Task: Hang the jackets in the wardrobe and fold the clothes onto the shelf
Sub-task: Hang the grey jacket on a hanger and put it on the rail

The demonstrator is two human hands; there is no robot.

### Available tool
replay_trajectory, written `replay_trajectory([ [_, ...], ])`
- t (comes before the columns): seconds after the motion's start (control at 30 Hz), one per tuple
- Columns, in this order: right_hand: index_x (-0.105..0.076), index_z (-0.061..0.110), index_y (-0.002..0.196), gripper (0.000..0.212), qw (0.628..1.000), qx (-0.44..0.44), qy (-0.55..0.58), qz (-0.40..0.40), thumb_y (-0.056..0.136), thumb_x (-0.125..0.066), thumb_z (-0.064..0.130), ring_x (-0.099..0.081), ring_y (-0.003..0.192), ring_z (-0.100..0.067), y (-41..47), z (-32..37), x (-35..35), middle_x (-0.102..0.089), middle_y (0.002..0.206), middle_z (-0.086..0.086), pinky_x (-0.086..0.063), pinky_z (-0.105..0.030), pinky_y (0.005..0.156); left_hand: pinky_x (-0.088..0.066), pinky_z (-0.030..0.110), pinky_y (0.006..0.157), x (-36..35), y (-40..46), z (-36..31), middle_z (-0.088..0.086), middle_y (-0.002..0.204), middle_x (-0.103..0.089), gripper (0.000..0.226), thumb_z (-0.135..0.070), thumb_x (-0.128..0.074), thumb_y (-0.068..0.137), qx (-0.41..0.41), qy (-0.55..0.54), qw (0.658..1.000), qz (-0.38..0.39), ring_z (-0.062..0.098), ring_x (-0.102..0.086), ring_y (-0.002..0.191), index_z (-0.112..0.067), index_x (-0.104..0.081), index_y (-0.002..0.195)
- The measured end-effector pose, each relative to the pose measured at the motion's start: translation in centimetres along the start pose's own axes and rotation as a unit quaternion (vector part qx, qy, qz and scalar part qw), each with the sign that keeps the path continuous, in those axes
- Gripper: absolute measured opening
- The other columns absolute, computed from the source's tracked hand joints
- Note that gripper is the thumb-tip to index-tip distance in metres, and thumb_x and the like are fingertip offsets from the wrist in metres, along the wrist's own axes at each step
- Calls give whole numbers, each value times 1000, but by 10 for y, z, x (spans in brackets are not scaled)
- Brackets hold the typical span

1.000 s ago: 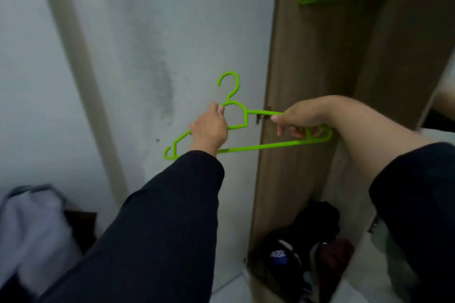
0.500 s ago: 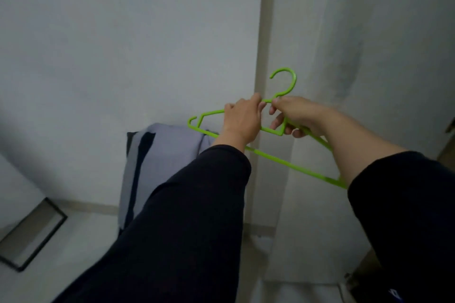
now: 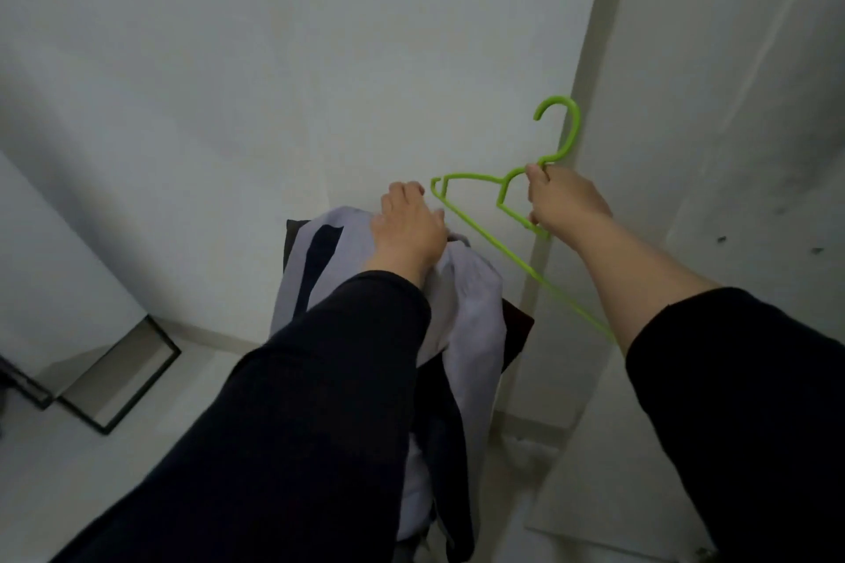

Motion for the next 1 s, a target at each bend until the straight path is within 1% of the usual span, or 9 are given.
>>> replay_trajectory([
  [0.13,-50,19,82,40,996,3,51,72,101,-22,41,-65,95,-31,17,-12,-32,-67,103,-15,-43,-33,75,-27,47,111,-31,15,14,8,150,-26,68,-49,-46,92,71,8,991,109,25,-23,141,-10,-26,145],
  [0.23,-45,17,78,42,991,-5,77,111,103,-20,39,-61,61,-19,20,-19,-53,-69,97,-17,-32,-26,51,-20,50,114,-49,23,20,9,155,-20,82,-55,-46,88,82,51,986,135,24,-15,145,-7,-17,148],
  [0.37,-44,17,71,45,988,-9,121,97,101,-24,44,-52,34,-2,26,-30,-60,-72,89,-20,-29,-24,47,-7,54,116,-61,28,35,12,158,-12,78,-56,-38,90,112,119,977,139,27,-4,147,-8,-17,149],
  [0.5,-51,19,77,44,970,-44,186,149,99,-28,50,-55,62,-17,30,-35,-62,-72,88,-16,-38,-26,58,-31,45,107,-54,32,42,18,142,-42,42,-24,-36,97,86,165,979,78,33,-40,132,-8,-40,135],
  [0.57,-52,21,79,44,955,-75,225,180,99,-26,52,-55,67,-17,29,-33,-59,-69,89,-15,-41,-30,67,-40,42,99,-46,35,45,20,133,-52,36,-17,-38,98,111,101,988,38,36,-51,122,-4,-43,131],
  [0.7,-54,20,83,45,934,-108,289,180,98,-27,53,-52,60,-17,24,-29,-55,-52,74,-7,-50,-31,61,-45,42,90,-22,30,63,22,124,-57,36,-16,-44,97,222,-28,974,-21,39,-56,113,-1,-44,129],
  [0.87,-65,22,109,41,966,-63,227,103,94,-43,53,-40,55,-14,20,-15,-64,-44,70,4,-34,-21,45,-42,38,92,14,20,67,23,129,-52,36,-17,-31,99,239,-160,954,-87,38,-52,115,2,-48,124],
  [0.93,-62,21,119,41,977,-21,189,98,91,-54,48,-48,58,-13,13,-4,-68,-50,71,6,-37,-22,50,-39,34,92,35,17,64,19,128,-55,41,-21,-26,100,229,-225,938,-130,34,-52,115,-1,-52,124],
  [1.0,-63,16,119,47,980,-2,171,100,88,-58,51,-62,79,-23,0,12,-70,-64,91,-5,-42,-23,63,-36,29,81,55,11,59,12,109,-60,36,-18,-28,99,184,-265,932,-162,25,-55,98,-5,-60,110],
])
Point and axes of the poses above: each hand's wrist, its own y-axis towards the middle knuckle, its own x-axis out of the back of the hand, z = x × y, the point moved 1 cm from there along y, towards the middle knuckle
